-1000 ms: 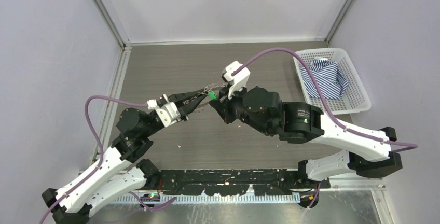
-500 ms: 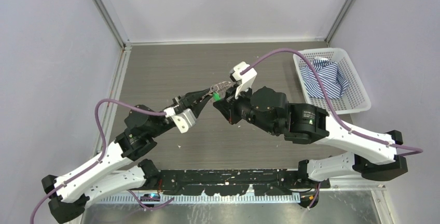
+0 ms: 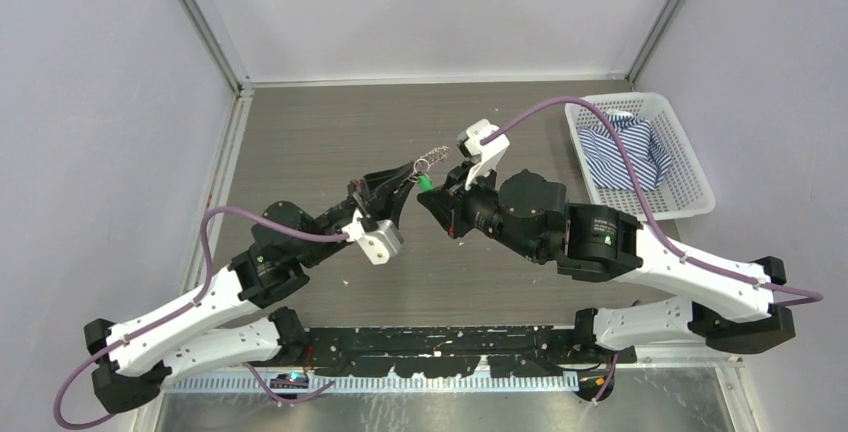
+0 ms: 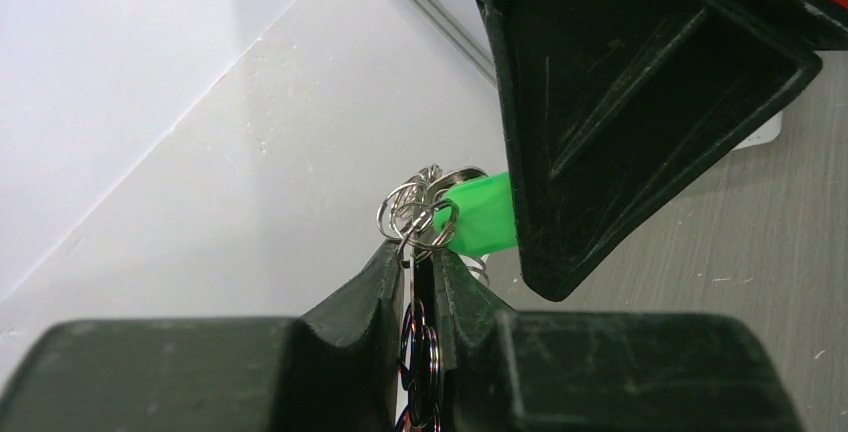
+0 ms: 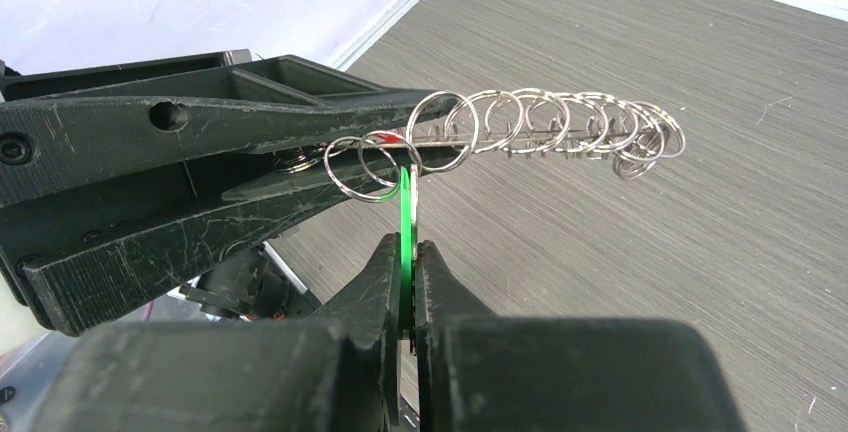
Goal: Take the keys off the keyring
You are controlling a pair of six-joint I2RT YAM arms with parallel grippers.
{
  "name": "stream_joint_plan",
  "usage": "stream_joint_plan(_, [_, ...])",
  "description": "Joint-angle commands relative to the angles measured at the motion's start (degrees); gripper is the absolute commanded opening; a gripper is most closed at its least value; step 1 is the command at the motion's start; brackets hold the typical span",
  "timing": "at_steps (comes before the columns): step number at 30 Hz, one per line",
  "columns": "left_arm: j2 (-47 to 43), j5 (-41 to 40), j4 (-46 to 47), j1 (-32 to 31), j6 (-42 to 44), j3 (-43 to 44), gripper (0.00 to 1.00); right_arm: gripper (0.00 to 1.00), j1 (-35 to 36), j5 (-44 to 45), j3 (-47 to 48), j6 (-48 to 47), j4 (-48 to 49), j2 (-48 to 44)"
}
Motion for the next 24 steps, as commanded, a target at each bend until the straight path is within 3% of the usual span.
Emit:
stream_joint_plan(1, [0.19,-1.48,4.2,-0.73,3.92,3.25,0.01,0.01,-0.03,0.37,-0.73,0.91,5.15,-1.66])
stream_joint_plan(18, [0.46,-4.14,5.68,-0.85,7.3,4.42,0.0,0.01,-0.03,-5.46,-1.04,-1.77,3.62,-2.65])
stream_joint_plan(24, [0.55,-3.33,4.53,-1.0,6.64,5.02,0.0,0.01,-0.03,-3.75,0.78,-1.74,2.04,-0.28])
